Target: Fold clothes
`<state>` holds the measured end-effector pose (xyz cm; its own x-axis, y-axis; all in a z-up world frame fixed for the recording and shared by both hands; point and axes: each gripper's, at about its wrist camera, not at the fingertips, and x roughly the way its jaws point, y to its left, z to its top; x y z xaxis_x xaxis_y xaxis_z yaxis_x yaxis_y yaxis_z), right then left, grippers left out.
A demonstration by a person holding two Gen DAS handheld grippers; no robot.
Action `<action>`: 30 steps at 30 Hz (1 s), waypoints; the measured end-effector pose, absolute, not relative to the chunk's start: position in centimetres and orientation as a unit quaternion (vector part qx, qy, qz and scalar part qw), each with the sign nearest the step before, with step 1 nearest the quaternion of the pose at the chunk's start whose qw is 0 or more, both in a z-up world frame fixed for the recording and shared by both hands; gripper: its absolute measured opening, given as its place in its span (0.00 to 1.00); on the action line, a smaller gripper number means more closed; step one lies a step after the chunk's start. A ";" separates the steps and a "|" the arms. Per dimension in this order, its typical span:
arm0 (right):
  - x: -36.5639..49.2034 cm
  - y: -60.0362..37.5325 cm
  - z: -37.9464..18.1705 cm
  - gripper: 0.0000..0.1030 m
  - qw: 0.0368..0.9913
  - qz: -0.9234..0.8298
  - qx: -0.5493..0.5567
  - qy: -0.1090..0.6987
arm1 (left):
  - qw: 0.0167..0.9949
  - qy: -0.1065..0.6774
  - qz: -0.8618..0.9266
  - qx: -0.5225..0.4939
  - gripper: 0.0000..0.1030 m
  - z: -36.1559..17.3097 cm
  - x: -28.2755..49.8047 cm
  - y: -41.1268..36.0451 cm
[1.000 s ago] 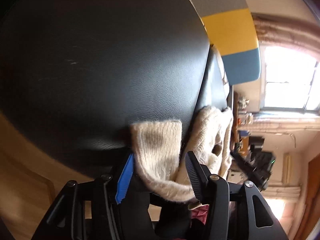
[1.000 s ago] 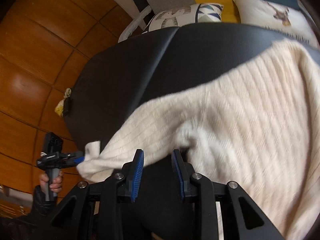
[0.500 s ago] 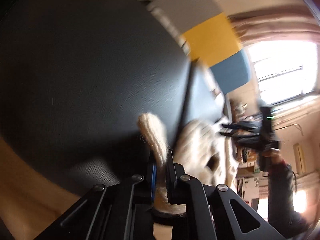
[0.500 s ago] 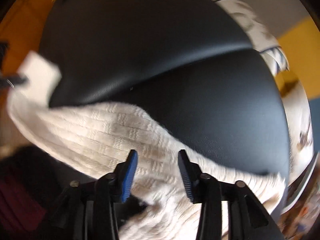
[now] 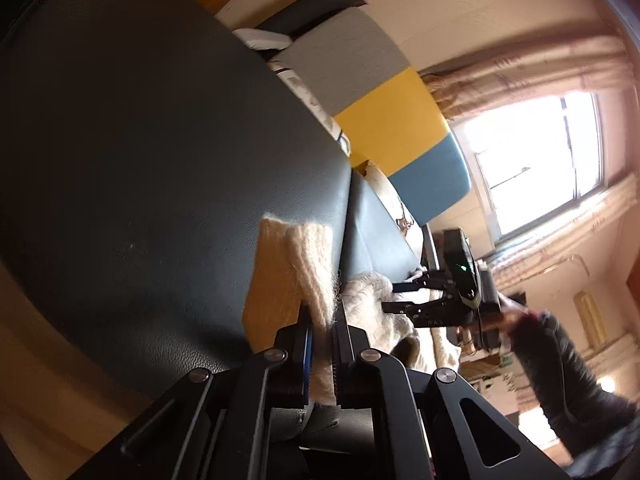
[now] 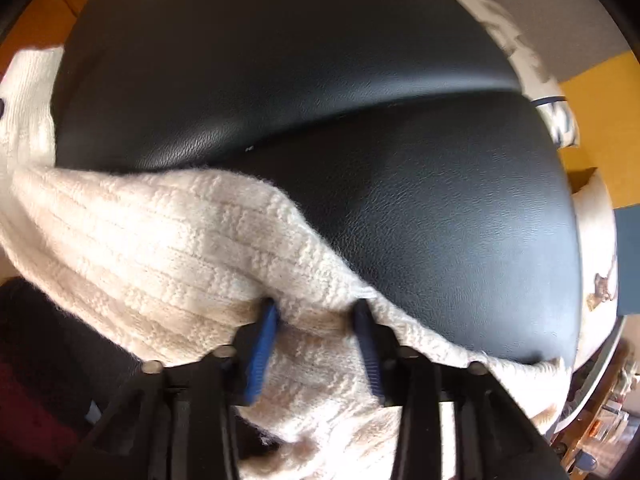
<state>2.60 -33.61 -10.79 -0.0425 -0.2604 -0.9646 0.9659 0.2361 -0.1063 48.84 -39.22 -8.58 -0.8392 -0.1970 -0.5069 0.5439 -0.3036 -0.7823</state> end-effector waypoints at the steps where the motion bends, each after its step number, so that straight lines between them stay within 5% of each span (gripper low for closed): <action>1: 2.2 -33.6 -10.2 0.15 0.601 -0.522 0.342 0.498 | 0.237 0.544 -0.790 0.156 0.08 -8.6 48.5 -39.6; 7: 0.1 -33.5 -6.6 0.00 0.613 -0.583 0.316 0.430 | 0.297 0.517 -0.796 0.102 0.08 -5.5 48.8 -44.0; 14: -1.9 -35.2 -5.3 0.00 0.625 -0.596 0.353 0.359 | 0.355 0.441 -0.823 0.036 0.08 -0.1 49.1 -49.2; 19: -4.1 -35.3 -7.8 0.15 0.615 -0.537 0.428 0.387 | 0.364 0.471 -0.793 0.126 0.08 -4.9 48.9 -49.2; 25: -9.6 -30.0 -9.3 0.15 0.584 -0.537 0.495 0.353 | 0.410 0.535 -0.704 0.224 0.09 -11.8 52.7 -47.1; 30: -16.2 -24.4 -8.7 0.18 0.548 -0.567 0.546 0.285 | 0.464 0.475 -0.708 0.239 0.27 -8.5 52.9 -47.0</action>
